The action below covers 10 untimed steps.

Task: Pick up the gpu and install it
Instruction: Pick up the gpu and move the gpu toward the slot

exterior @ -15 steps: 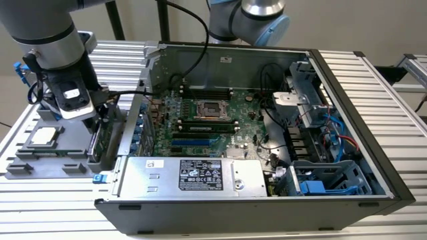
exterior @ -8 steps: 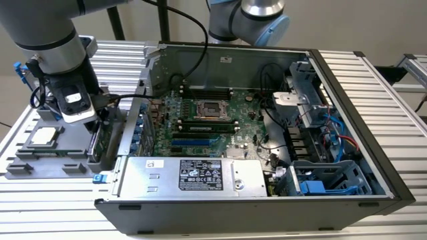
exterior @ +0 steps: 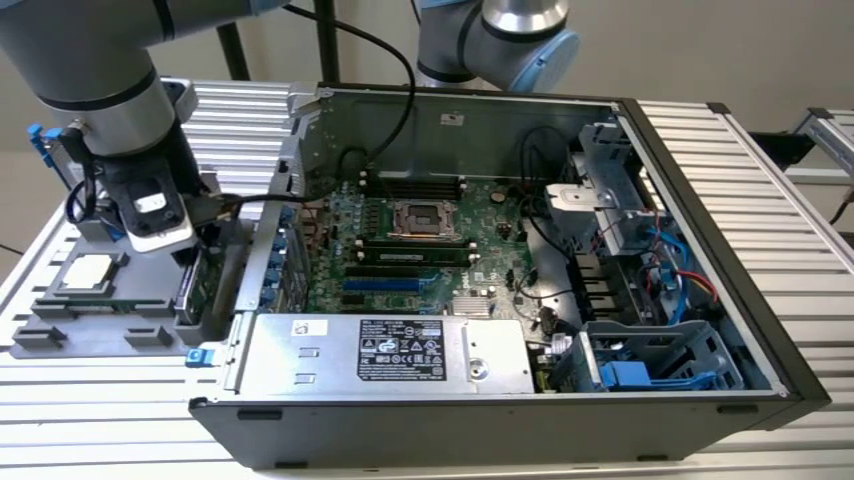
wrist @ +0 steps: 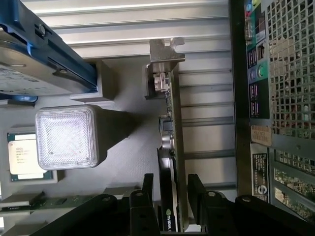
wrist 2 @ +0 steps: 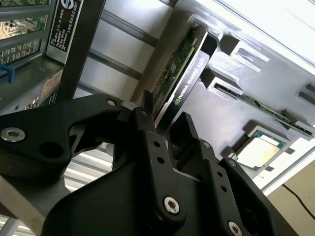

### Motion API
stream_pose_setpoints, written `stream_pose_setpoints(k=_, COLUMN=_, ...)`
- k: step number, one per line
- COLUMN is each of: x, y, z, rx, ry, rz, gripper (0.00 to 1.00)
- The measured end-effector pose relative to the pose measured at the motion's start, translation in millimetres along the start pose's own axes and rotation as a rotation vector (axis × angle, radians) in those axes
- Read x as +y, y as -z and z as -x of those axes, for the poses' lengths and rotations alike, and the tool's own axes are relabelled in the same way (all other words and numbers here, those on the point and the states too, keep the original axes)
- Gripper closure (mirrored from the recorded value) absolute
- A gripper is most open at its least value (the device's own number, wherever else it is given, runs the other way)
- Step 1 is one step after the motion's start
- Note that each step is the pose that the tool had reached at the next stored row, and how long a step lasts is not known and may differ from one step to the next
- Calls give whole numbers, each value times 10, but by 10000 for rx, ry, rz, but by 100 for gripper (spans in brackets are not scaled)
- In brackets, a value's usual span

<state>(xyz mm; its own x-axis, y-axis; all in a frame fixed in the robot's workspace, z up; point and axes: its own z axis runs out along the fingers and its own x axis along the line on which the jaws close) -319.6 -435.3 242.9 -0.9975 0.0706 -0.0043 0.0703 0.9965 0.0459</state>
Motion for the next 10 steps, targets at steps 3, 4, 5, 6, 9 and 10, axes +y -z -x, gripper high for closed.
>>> stream_pose_setpoints(k=3, x=0, y=-5, z=0, rx=-1, ry=0, rz=1, gripper=0)
stream_pose_setpoints(k=4, x=0, y=-5, z=0, rx=-1, ry=0, rz=1, gripper=0)
stream_pose_setpoints(k=5, x=0, y=-6, z=0, rx=-1, ry=0, rz=1, gripper=0)
stream_pose_setpoints(k=6, x=0, y=-6, z=0, rx=-1, ry=0, rz=2, gripper=0)
stream_pose_setpoints(k=9, x=0, y=-7, z=0, rx=-1, ry=0, rz=1, gripper=0)
stream_pose_setpoints(k=10, x=0, y=-8, z=0, rx=-1, ry=0, rz=1, gripper=0)
